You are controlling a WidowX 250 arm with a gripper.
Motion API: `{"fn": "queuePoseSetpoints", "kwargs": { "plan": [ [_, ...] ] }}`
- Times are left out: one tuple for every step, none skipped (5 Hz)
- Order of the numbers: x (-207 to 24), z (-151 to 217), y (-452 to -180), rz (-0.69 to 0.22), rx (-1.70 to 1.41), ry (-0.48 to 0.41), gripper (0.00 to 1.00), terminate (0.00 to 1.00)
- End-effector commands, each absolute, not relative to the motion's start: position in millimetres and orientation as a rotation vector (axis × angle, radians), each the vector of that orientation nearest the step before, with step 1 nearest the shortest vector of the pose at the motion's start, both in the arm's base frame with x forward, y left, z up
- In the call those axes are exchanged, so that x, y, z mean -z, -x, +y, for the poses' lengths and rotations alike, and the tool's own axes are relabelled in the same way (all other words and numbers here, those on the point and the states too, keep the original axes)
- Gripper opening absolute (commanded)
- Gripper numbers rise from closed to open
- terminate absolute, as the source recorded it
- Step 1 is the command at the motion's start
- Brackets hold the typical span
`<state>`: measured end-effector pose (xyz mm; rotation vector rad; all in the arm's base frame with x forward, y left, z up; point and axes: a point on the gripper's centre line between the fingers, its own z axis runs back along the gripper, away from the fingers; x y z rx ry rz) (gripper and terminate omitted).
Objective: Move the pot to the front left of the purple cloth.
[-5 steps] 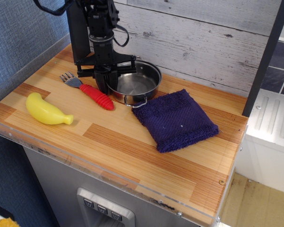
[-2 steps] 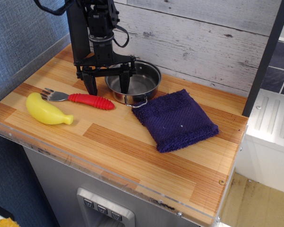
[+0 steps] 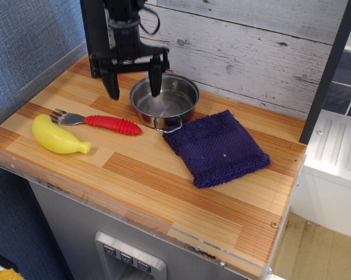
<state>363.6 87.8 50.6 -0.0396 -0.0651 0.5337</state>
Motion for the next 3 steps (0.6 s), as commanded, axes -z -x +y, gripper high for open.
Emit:
{"fn": "queuePoseSetpoints", "kwargs": {
  "plan": [
    [-129.0,87.7,-365.1,-0.211,-0.507,0.078,1.00,0.00],
    [-145.8,87.3,-358.5,-0.206,-0.475,0.075,1.00,0.00],
    [-145.8,87.3,-358.5,-0.206,-0.475,0.075,1.00,0.00]
  ]
}}
